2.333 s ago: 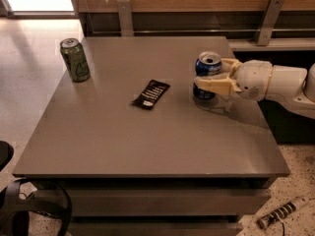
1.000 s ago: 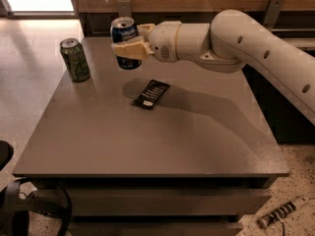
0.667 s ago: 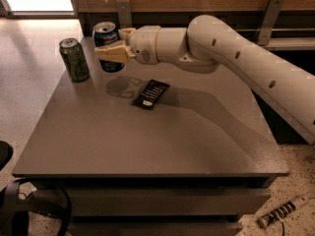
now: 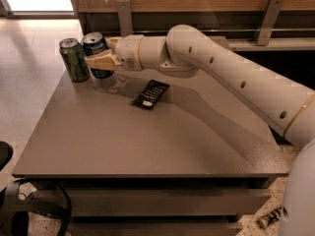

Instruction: Move pepsi can near green can

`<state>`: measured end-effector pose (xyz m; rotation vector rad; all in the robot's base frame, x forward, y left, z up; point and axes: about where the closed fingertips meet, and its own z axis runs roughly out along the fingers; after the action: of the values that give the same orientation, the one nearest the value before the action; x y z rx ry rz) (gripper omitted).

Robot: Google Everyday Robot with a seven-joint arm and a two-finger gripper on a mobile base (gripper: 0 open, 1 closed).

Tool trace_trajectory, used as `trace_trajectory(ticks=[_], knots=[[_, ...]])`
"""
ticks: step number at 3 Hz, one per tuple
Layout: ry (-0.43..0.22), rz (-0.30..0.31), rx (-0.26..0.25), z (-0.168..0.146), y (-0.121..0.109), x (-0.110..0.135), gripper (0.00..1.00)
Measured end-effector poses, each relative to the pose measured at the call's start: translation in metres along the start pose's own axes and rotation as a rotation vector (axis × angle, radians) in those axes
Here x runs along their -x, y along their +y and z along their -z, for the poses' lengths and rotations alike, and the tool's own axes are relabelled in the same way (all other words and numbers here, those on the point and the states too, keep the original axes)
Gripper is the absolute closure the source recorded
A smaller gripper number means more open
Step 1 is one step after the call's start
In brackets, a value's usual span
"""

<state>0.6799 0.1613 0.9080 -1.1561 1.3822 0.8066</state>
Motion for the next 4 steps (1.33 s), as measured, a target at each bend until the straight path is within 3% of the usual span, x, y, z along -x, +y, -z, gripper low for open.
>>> trace_trajectory(ticks=[2,4], knots=[[-0.007,-0.006,-0.037,-0.007,-0.020,-0.024,0.97],[-0.008,-0.005,-0.025,-0.013,-0.015,-0.022,0.36]])
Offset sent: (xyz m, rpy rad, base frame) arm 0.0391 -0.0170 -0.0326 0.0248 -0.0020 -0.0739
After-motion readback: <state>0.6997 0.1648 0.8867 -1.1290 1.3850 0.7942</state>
